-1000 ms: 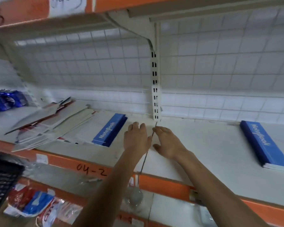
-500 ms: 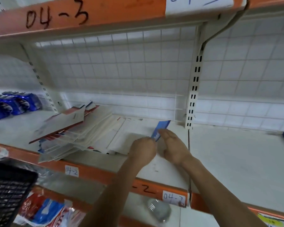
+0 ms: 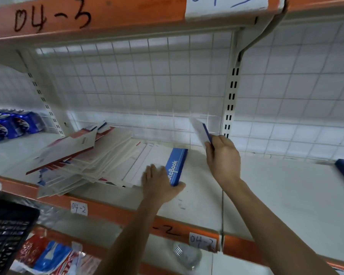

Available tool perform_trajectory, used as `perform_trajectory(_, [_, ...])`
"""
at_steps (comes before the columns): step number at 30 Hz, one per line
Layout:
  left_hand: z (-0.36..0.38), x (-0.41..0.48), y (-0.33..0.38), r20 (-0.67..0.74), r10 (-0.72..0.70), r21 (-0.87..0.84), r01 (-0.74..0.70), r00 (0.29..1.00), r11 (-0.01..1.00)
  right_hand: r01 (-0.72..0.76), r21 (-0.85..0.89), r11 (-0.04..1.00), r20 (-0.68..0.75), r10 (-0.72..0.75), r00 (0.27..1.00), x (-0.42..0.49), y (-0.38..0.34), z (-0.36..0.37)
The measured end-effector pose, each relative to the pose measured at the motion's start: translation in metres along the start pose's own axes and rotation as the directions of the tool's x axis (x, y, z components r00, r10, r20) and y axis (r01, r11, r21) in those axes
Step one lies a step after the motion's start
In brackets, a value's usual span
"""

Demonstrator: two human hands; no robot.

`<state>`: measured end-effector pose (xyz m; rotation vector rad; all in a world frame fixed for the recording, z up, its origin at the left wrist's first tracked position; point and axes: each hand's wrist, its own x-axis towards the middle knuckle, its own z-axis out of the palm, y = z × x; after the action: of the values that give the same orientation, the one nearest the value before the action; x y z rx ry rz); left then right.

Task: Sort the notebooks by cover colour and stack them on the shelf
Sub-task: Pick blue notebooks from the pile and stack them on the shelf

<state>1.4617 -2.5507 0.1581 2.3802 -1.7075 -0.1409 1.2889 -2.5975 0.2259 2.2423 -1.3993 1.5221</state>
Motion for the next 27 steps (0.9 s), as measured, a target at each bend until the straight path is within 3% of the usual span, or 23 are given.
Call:
perform_trajectory(5, [-0.021, -0.007, 0.016, -0.121, 0.282, 0.125, -0.267, 0.952, 0.956, 0.081, 0.135, 0.987, 0.101, -0.095, 0.990, -0.009, 0.007, 0.002])
perform_trajectory(7, [-0.032, -0.007, 0.021, -0.305, 0.458, 0.207, -0.411, 0.835, 0.888, 0.099, 0.183, 0.978, 0.217, -0.139, 0.966, -0.013, 0.010, 0.001])
perform_trajectory(10, [-0.040, 0.005, 0.019, -0.553, 0.669, 0.230, -0.681, 0.497, 0.695, 0.082, 0.253, 0.964, 0.529, -0.209, 0.822, -0.017, 0.009, -0.003])
perform_trajectory(12, [-0.047, 0.007, 0.018, -0.632, 0.661, 0.212, -0.730, 0.405, 0.650, 0.039, 0.206, 0.978, 0.666, -0.169, 0.726, -0.018, 0.006, -0.005])
perform_trajectory(13, [-0.049, 0.004, 0.020, -0.691, 0.611, 0.192, -0.716, 0.386, 0.671, 0.042, 0.150, 0.988, 0.665, -0.132, 0.735, -0.018, 0.005, -0.005])
perform_trajectory(14, [-0.049, 0.002, 0.021, -0.765, 0.510, 0.127, -0.685, 0.392, 0.717, 0.055, 0.092, 0.994, 0.620, -0.101, 0.778, -0.016, 0.004, -0.006])
perform_trajectory(15, [-0.045, 0.000, 0.022, -0.818, 0.360, -0.012, -0.639, 0.448, 0.769, 0.069, 0.033, 0.997, 0.553, -0.076, 0.830, -0.013, 0.003, -0.007])
perform_trajectory(16, [-0.043, -0.003, 0.024, -0.813, 0.188, -0.206, -0.574, 0.552, 0.792, 0.072, -0.021, 0.997, 0.486, -0.053, 0.873, -0.012, 0.003, -0.008])
perform_trajectory(18, [-0.034, -0.001, 0.021, -0.552, -0.055, -0.499, -0.277, 0.832, 0.821, 0.033, -0.068, 0.997, 0.382, -0.005, 0.924, -0.010, 0.004, -0.007])
perform_trajectory(19, [-0.028, 0.001, 0.018, -0.350, -0.101, -0.444, -0.070, 0.931, 0.893, -0.008, -0.068, 0.998, 0.346, 0.031, 0.938, -0.010, 0.005, -0.007])
perform_trajectory(20, [-0.020, 0.001, 0.013, -0.166, -0.131, -0.279, 0.081, 0.977, 0.957, -0.056, -0.052, 0.997, 0.321, 0.070, 0.944, -0.009, 0.006, -0.007])
perform_trajectory(21, [-0.013, 0.000, 0.010, -0.034, -0.153, -0.114, 0.148, 0.988, 0.982, -0.093, -0.024, 0.995, 0.312, 0.096, 0.945, -0.008, 0.007, -0.007])
perform_trajectory(23, [-0.002, -0.003, 0.007, 0.051, -0.098, 0.077, 0.094, 0.994, 0.993, -0.105, 0.026, 0.994, 0.326, 0.091, 0.941, -0.006, 0.008, -0.005])
perform_trajectory(27, [-0.008, -0.004, 0.023, -0.048, 0.167, 0.196, -0.155, 0.985, 0.968, -0.109, 0.056, 0.993, 0.364, 0.081, 0.928, -0.010, 0.005, -0.002])
